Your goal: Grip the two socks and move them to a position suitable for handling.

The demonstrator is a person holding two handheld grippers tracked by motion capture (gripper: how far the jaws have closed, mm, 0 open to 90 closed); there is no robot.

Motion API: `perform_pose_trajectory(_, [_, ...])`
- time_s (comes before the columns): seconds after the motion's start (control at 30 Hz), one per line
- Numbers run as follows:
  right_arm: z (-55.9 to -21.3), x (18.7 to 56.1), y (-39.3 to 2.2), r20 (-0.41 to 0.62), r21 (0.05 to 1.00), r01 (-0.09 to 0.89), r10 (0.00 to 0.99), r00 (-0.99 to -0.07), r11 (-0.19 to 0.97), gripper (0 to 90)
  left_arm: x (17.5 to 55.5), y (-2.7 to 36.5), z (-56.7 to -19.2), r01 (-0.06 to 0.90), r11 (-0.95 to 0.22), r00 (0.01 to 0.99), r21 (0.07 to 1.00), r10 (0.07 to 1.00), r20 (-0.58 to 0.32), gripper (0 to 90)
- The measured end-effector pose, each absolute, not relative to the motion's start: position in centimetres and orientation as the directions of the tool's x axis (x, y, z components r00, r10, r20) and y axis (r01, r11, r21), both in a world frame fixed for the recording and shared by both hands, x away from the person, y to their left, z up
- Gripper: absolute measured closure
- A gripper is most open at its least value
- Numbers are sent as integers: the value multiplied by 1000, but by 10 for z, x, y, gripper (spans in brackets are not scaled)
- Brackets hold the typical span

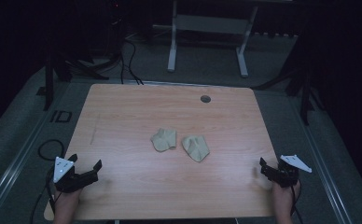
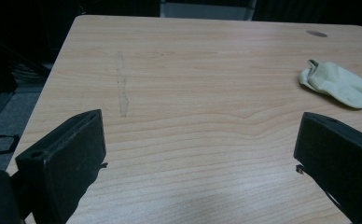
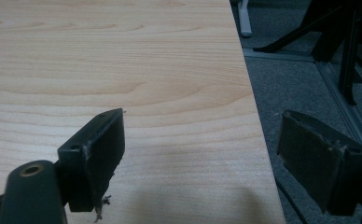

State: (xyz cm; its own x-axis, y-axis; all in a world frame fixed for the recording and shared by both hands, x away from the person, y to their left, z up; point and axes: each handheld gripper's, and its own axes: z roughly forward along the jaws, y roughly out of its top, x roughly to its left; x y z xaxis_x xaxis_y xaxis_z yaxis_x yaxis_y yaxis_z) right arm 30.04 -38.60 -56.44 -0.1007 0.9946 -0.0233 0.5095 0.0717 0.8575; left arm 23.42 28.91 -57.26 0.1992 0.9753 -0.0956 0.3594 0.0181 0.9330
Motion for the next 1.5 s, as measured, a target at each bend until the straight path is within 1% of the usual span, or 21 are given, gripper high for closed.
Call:
perform_pose_trajectory(0.13, [-565, 301, -386, -27, 851, 519, 994, -103, 77, 153, 235, 289, -572, 377, 20, 201, 926, 974, -102, 15])
perform_pose_trajectory(0.17, [-564, 302, -386, -25, 841, 534, 992, -127, 89, 152, 236, 289, -571, 382, 19, 210, 924, 972, -107, 11])
perform_pose_trajectory(0.27, [-562, 303, -386, -14, 834, 544, 990, -137, 87, 151, 237, 287, -571, 385, 3, 219, 923, 971, -95, 10])
perform_pose_trajectory(0.33, [-562, 305, -384, 5, 815, 572, 986, -166, 92, 151, 237, 286, -571, 385, 5, 225, 923, 969, -99, 11])
perform_pose_trajectory(0.43, [-561, 307, -380, 6, 792, 600, 981, -194, 114, 151, 237, 285, -571, 363, 19, 242, 932, 964, -114, 11])
perform_pose_trajectory(0.47, [-560, 308, -373, -22, 779, 608, 975, -220, 154, 152, 236, 283, -570, 343, 37, 249, 939, 960, -128, 11])
perform_pose_trajectory(0.5, [-560, 308, -373, -22, 779, 608, 975, -220, 154, 152, 236, 283, -570, 343, 37, 249, 939, 960, -128, 11])
perform_pose_trajectory(0.57, [-557, 312, -362, 0, 763, 625, 967, -254, 165, 158, 235, 280, -569, 333, 25, 264, 942, 957, -119, 11])
perform_pose_trajectory(0.63, [-555, 313, -358, 11, 759, 630, 963, -269, 167, 158, 235, 275, -568, 332, 9, 277, 943, 955, -107, 11])
perform_pose_trajectory(0.67, [-552, 315, -349, 31, 748, 638, 952, -305, 180, 158, 235, 274, -568, 334, 2, 286, 943, 953, -103, 11])
perform_pose_trajectory(0.7, [-552, 315, -349, 31, 748, 638, 952, -305, 180, 158, 236, 272, -568, 333, -2, 289, 943, 952, -100, 11])
perform_pose_trajectory(0.73, [-548, 319, -341, 50, 752, 631, 940, -339, 188, 157, 236, 271, -569, 338, -8, 292, 941, 951, -97, 11])
perform_pose_trajectory(0.8, [-544, 323, -331, 66, 756, 625, 926, -372, 197, 157, 237, 270, -569, 341, -1, 300, 940, 948, -109, 11])
perform_pose_trajectory(0.87, [-541, 327, -320, 65, 745, 627, 910, -410, 229, 157, 237, 270, -570, 346, 1, 304, 938, 946, -113, 11])
perform_pose_trajectory(0.9, [-541, 327, -320, 65, 745, 627, 910, -410, 229, 157, 237, 270, -570, 346, 1, 304, 938, 946, -113, 11])
perform_pose_trajectory(1.0, [-538, 333, -301, 53, 727, 623, 882, -469, 287, 157, 238, 270, -570, 355, -3, 305, 935, 946, -112, 11])
perform_pose_trajectory(1.13, [-535, 342, -280, 64, 717, 615, 848, -526, 328, 157, 239, 269, -571, 364, -12, 309, 931, 945, -109, 11])
perform_pose_trajectory(1.2, [-533, 346, -270, 60, 717, 606, 836, -546, 344, 157, 238, 268, -571, 359, -18, 312, 933, 945, -101, 11])
perform_pose_trajectory(1.33, [-529, 352, -252, 87, 726, 595, 812, -577, 345, 156, 238, 268, -570, 360, -15, 315, 933, 943, -106, 11])
perform_pose_trajectory(1.43, [-526, 357, -237, 75, 724, 595, 817, -572, 350, 149, 238, 268, -570, 362, -16, 315, 932, 943, -106, 11])
perform_pose_trajectory(1.5, [-525, 361, -228, 99, 730, 592, 805, -585, 341, 140, 238, 268, -570, 363, -17, 314, 931, 944, -105, 11])
